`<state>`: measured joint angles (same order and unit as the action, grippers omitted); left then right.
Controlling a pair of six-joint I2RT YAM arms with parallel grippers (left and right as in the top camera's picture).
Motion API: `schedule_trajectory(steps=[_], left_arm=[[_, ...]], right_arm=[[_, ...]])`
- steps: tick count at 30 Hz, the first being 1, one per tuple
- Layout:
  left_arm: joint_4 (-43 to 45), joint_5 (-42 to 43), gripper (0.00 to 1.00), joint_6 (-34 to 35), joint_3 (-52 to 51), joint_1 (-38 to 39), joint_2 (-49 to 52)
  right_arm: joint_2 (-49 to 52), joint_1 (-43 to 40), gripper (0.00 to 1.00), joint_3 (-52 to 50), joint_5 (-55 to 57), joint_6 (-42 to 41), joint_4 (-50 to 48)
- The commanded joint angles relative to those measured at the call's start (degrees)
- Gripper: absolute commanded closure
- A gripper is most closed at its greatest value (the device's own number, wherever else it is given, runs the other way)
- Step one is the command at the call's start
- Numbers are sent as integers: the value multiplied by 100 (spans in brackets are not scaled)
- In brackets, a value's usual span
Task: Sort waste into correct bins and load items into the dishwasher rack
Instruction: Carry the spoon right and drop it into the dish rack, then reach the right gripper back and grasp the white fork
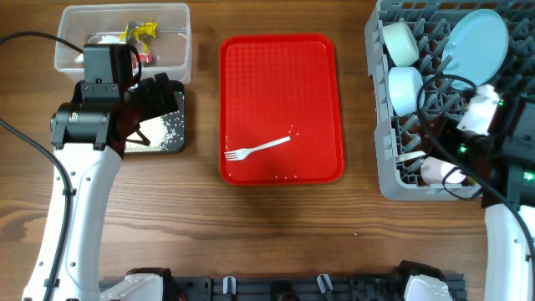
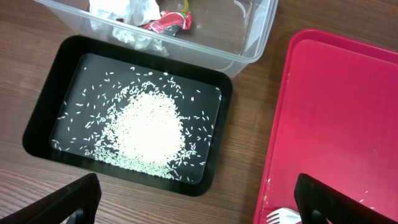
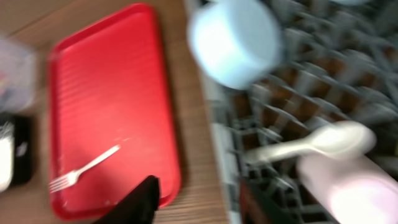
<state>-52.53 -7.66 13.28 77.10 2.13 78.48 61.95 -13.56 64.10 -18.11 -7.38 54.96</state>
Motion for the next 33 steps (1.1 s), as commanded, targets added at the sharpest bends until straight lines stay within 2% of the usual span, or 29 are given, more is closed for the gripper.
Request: schedule_trajectory(steps=[1,4,9,12,15,17,22,33], left_arm=[[15,-11,0,70,15,-28,7],[15,-11,0,70,15,-28,7],[15,-11,0,70,15,-28,7],[15,-11,0,70,15,-28,7],[15,-13,0,70,15,-28,7],[15,-13,0,70,15,-28,7],[15,-11,0,70,15,-28,7],[15,-11,0,70,15,-28,7]], right_arm=[[92,890,46,-20,-632,256,-380],[531,2033,39,-20,-184,-177,-1169],[1932,3412,37,-20,118,-299,-2524],[2811,3912,34,11,72,7,-3053],[3893,4452,31,280,76,719,-3241],[4332,4671,30,380,76,946,-3351],[4627,4892,23,380,205,1370,-3532],[4972,4929,19,378,223,2245,-3803]])
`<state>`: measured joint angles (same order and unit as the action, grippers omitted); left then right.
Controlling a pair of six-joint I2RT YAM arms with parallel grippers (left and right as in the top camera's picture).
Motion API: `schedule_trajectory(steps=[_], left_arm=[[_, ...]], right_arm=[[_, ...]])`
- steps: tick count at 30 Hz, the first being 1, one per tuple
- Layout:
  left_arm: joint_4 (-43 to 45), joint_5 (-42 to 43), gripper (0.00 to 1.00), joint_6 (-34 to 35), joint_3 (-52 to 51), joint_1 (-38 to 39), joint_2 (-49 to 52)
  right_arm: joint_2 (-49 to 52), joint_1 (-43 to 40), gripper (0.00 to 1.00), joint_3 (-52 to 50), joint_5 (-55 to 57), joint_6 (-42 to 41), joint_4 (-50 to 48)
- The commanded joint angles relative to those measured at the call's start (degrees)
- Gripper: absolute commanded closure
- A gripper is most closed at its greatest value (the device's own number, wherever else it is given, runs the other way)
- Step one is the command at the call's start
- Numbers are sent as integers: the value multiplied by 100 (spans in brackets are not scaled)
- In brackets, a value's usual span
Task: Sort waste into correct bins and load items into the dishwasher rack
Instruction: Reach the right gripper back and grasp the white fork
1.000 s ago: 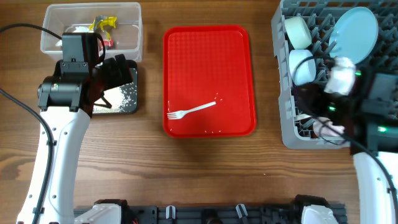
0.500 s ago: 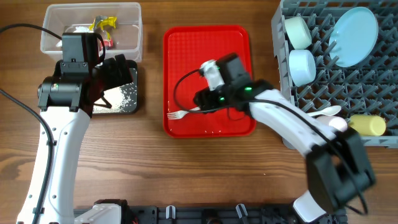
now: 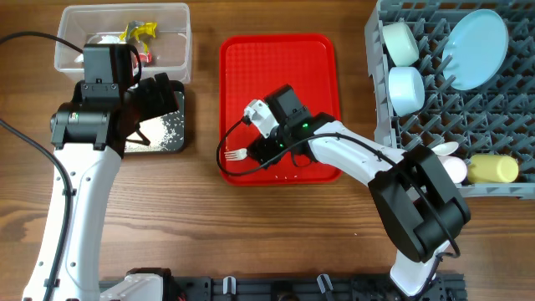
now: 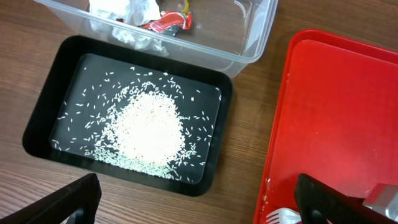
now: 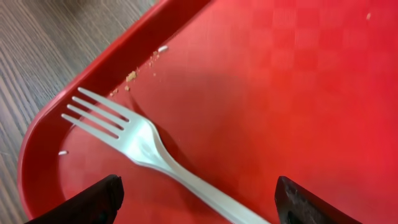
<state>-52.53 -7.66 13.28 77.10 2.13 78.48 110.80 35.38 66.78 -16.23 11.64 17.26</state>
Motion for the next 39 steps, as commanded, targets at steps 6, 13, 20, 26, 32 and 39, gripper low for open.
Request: schedule_trajectory(steps=[6,13,20,26,32,39], left_arm=[[15,-11,0,70,15,-28,7],[15,-11,0,70,15,-28,7],[15,-11,0,70,15,-28,7],[15,-11,0,70,15,-28,7],[15,-11,0,70,15,-28,7],[15,-11,0,70,15,-28,7]], right_arm=[[186,70,20,109,-9,647,122],[535,83,28,109,4,791,162],[643,76,61,109,599,715,118],[640,76,70,109,750,505,363],[573,66,84,109,898,-380,793],[-90,-37,92,111,898,-1357,1233]])
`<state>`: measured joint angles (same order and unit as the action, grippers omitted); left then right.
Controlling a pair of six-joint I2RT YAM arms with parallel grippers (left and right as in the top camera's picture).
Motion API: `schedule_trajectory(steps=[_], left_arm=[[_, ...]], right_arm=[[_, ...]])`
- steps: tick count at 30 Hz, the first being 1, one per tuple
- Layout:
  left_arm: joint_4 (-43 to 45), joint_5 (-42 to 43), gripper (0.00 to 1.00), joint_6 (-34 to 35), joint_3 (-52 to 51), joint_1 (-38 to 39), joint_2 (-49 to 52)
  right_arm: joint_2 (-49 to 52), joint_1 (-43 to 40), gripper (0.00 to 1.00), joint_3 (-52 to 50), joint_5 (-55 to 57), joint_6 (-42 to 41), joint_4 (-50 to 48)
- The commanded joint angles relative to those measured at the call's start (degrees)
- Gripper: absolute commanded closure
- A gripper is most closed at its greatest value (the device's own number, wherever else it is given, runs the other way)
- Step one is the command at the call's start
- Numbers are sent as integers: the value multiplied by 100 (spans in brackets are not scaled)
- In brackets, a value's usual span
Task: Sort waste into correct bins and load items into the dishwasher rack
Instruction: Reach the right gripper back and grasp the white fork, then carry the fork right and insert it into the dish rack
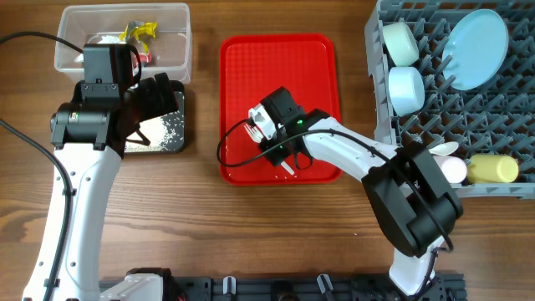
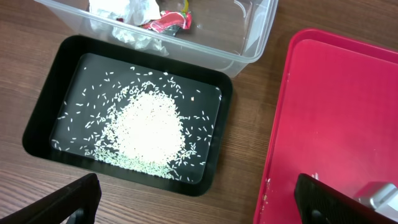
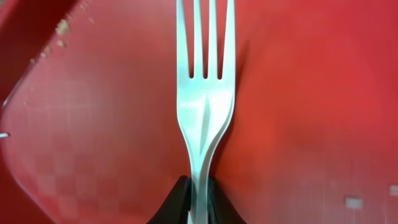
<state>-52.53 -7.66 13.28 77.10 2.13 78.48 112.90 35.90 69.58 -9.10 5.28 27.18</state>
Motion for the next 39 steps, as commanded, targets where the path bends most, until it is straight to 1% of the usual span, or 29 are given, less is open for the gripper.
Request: schedule_trajectory(steps=[1,5,10,13,15,18,20,24,26,29,32,37,39], left_arm=[[15,-11,0,70,15,-28,7],[15,-11,0,70,15,-28,7],[15,-11,0,70,15,-28,7],[15,-11,0,70,15,-28,7],[15,-11,0,70,15,-28,7],[15,-11,0,70,15,-28,7],[15,-11,0,70,15,-28,7],[15,-11,0,70,15,-28,7],[15,-11,0,70,15,-28,7],[15,-11,0,70,15,-28,7],[15,-11,0,70,15,-28,7],[15,-11,0,70,15,-28,7],[15,-11,0,70,15,-28,7]], right_arm=[[-444,-129,94,-168,186,-817,315],[-1338,-446,96,-166,186,-1152,761],[-2785,-1172,96,-164,330,-1126,1576],[-3589,-1781,96,-164,809,-1121,2203],[-4225,-2398,95,-164,1180,-929,2677],[-4706,-2977,94,-166,1569,-916,3014],[-4881,-3239,95,-166,1604,-916,3075],[-4747,-3335,94,-223,2039,-1193,3209],[-4548,-3335,95,-251,2074,-1178,3202],[-4113,-3335,95,-251,2094,-1091,3283],[-3574,-3335,95,-251,2094,-802,3381],[-2645,-3335,94,-251,2094,-831,3491],[-2409,-3342,92,-251,2096,-844,3508]])
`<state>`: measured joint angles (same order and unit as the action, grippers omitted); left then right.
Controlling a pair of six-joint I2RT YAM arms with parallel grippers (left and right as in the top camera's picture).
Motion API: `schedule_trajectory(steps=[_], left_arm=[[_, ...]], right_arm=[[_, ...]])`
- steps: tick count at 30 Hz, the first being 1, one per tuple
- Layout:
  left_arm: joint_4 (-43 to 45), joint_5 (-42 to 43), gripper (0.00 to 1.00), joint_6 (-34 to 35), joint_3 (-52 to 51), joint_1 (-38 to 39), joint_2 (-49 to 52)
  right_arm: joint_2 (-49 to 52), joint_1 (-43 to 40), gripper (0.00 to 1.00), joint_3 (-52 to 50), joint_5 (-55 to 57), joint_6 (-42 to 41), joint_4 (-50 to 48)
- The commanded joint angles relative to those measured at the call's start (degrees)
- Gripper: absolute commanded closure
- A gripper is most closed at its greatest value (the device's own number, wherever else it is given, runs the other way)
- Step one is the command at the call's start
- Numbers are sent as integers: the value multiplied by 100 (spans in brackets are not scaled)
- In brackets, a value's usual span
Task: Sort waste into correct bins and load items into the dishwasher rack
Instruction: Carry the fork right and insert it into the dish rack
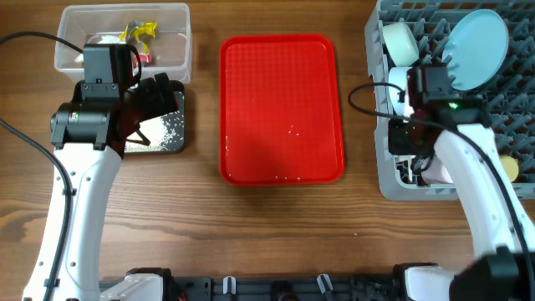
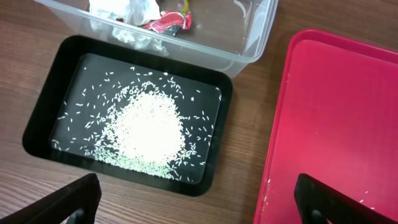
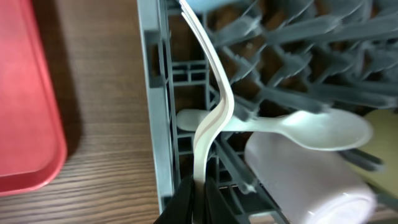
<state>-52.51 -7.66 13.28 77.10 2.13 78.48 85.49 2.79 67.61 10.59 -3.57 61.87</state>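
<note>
A white plastic fork (image 3: 210, 106) is pinched by its handle in my right gripper (image 3: 199, 190), which is shut on it above the left edge of the grey dishwasher rack (image 1: 380, 180). In the overhead view the right gripper (image 1: 403, 138) sits over the rack's front-left cells. A white spoon (image 3: 298, 127) and a white cup (image 3: 311, 171) lie in the rack just beside the fork. The red tray (image 1: 280, 104) holds only crumbs. My left gripper (image 2: 199, 208) hangs open above the black tray of rice (image 2: 134, 115).
A clear bin (image 1: 121, 33) with wrappers stands at the back left. Two bowls (image 1: 401, 67) and a blue plate (image 1: 476, 38) stand in the rack, with a yellow item (image 1: 522, 167) at its right edge.
My right gripper has gone from the red tray to the left edge of the dishwasher rack, still shut on the fork. The tray no longer holds the fork. The left arm has not moved.
My right gripper was over the rack while the fork lay on the red tray. It then stood open over the fork on the tray, then was shut on the fork's handle. Now it holds the fork over the rack. The left gripper stayed open above the rice tray throughout.
</note>
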Motion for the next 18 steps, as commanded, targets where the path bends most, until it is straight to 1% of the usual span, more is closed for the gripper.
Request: schedule_trajectory(steps=[1,3,5,6,9,14,16,18], left_arm=[[13,-13,0,70,15,-28,7],[13,-11,0,70,15,-28,7],[13,-11,0,70,15,-28,7],[13,-11,0,70,15,-28,7],[13,-11,0,70,15,-28,7],[13,-11,0,70,15,-28,7],[11,-11,0,70,15,-28,7],[13,-11,0,70,15,-28,7]], right_arm=[[413,-37,86,-55,127,35,39],[442,-98,81,-55,151,-125,31],[439,-203,55,-55,151,-142,28],[439,-251,46,-55,149,-146,33],[439,-317,40,-52,151,-225,28],[382,-323,38,201,70,-240,-4],[278,-319,38,332,-376,-162,-59],[118,-319,38,343,-944,192,-195]])
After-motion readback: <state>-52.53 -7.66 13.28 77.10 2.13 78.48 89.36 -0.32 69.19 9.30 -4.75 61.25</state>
